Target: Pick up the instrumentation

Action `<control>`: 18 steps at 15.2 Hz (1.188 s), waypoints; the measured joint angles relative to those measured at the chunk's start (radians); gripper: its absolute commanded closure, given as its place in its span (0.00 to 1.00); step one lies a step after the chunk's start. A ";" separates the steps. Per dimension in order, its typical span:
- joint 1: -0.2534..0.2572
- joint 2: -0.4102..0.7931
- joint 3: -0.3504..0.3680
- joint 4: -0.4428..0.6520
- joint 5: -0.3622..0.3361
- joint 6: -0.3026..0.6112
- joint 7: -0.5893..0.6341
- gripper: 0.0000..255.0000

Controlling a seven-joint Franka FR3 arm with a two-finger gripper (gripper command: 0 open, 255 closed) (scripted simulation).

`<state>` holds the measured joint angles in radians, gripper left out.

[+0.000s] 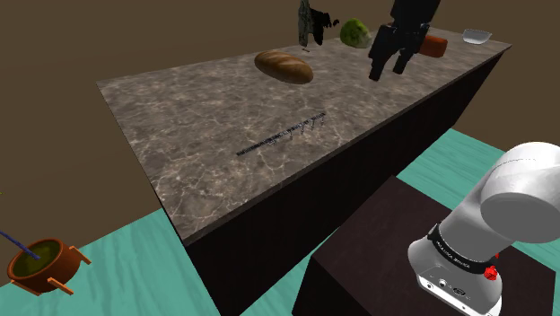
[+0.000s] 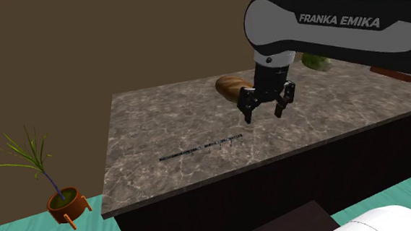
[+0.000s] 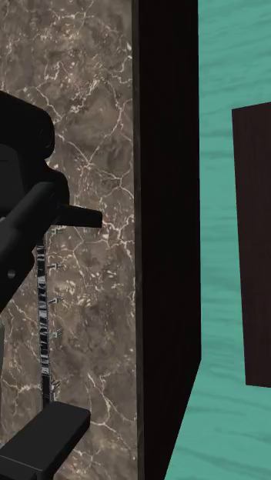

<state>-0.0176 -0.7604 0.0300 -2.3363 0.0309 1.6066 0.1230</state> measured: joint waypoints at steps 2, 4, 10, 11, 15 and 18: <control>-0.006 -0.001 0.014 -0.007 0.008 0.007 0.030 0.00; -0.028 0.018 0.065 -0.030 0.037 0.052 0.148 0.00; -0.112 0.117 0.257 -0.061 0.125 0.198 0.591 0.00; -0.126 0.137 0.289 -0.058 0.137 0.218 0.667 0.00; -0.205 0.271 0.417 -0.014 0.149 0.319 0.975 0.00; -0.267 0.381 0.506 0.028 0.129 0.386 1.212 0.00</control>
<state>-0.2851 -0.3798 0.5358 -2.3086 0.1599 1.9931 1.3348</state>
